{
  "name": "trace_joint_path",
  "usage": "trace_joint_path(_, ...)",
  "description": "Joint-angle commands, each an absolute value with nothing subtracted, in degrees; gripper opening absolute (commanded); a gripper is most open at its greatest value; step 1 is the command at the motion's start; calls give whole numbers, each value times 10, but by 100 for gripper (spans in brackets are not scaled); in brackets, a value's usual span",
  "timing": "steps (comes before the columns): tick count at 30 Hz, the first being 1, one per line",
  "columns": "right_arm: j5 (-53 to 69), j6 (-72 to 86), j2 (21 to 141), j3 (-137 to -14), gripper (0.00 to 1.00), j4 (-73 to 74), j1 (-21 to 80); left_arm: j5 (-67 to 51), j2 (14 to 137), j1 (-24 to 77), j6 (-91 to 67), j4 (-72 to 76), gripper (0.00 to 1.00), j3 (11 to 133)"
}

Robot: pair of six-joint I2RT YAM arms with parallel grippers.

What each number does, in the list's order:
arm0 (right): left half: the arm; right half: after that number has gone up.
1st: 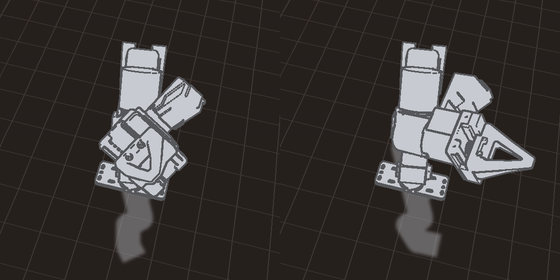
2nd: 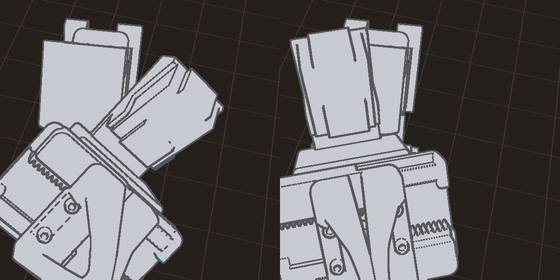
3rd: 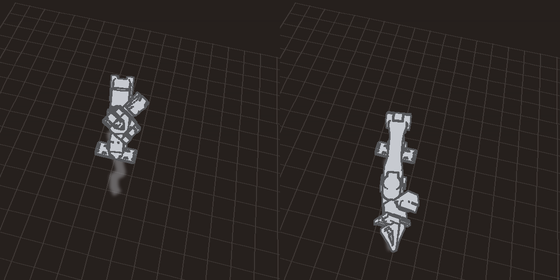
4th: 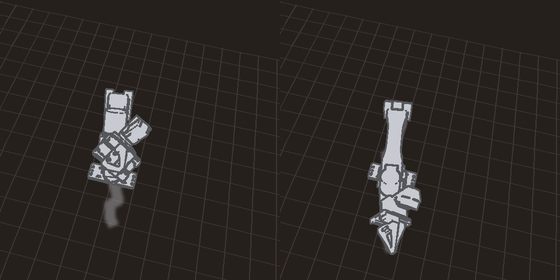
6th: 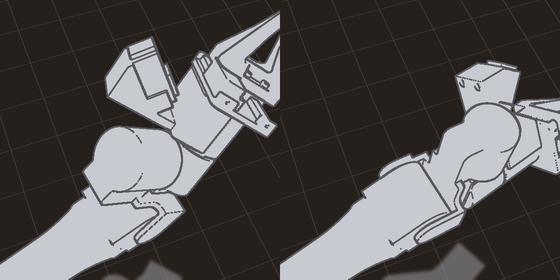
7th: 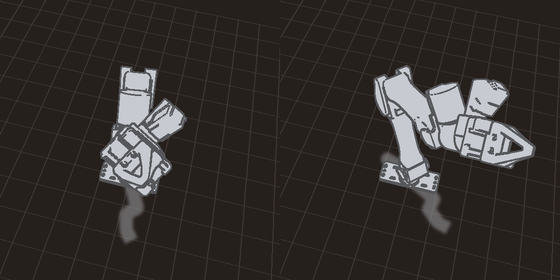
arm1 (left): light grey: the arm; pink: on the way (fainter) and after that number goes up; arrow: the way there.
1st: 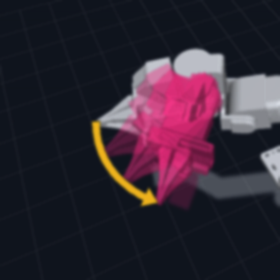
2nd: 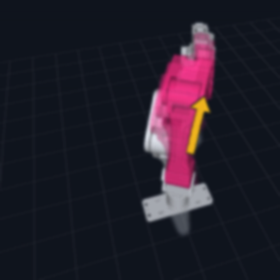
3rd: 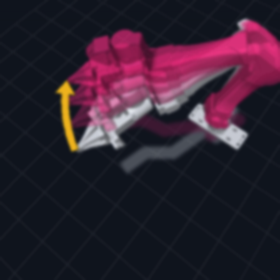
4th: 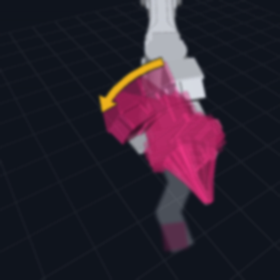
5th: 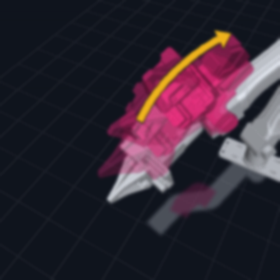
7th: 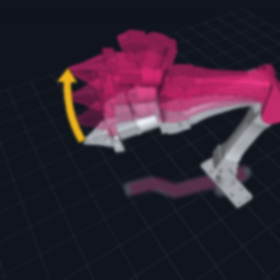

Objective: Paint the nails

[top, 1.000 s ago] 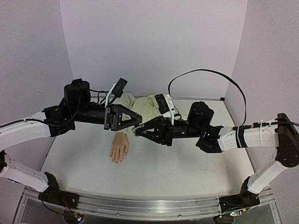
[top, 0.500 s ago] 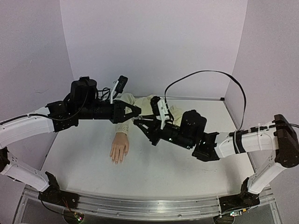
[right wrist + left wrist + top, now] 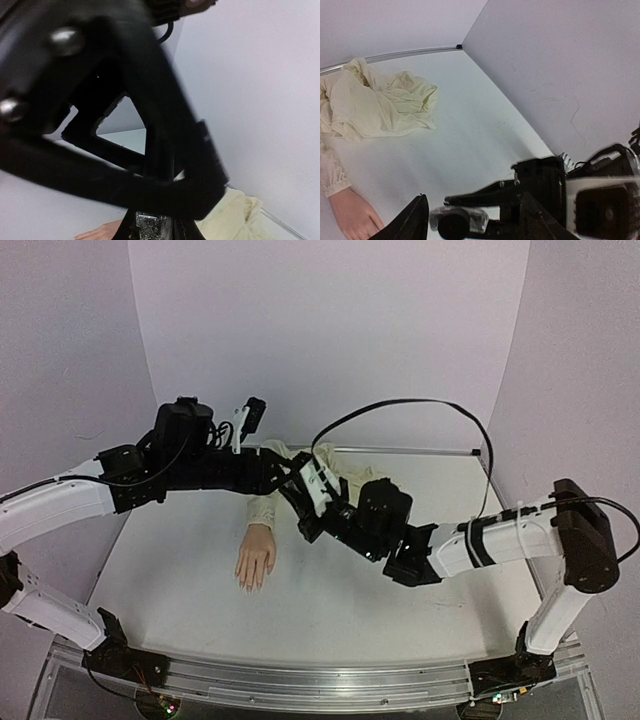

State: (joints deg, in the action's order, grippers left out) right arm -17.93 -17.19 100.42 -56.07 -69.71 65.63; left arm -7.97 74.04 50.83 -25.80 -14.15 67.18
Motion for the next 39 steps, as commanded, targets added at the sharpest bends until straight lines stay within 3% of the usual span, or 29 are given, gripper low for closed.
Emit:
trace_joint_path(1,120,-27,901,-564,0,-618,574,-142,675,509,-246,-100,73,667)
trace_joint_path(3,263,45,887,-567,0,-598,535,-192,655,505,-239,-65,86,646)
trace_joint_path(6,443,139,881,-572,0,-614,487,-261,636,502,-243,-10,97,626)
trace_joint_path(12,621,269,880,-591,0,-696,478,-343,646,501,-265,65,93,625)
trace_joint_path(21,626,389,905,-586,0,-842,479,-410,694,507,-280,106,63,650)
trace_joint_path(33,625,398,930,-596,0,-858,479,-402,725,524,-267,125,28,671)
trace_joint_path(38,535,319,904,-565,0,-817,478,-346,733,527,-261,120,0,661)
trace_joint_path(39,484,273,889,-557,0,-772,478,-318,732,528,-261,115,0,657)
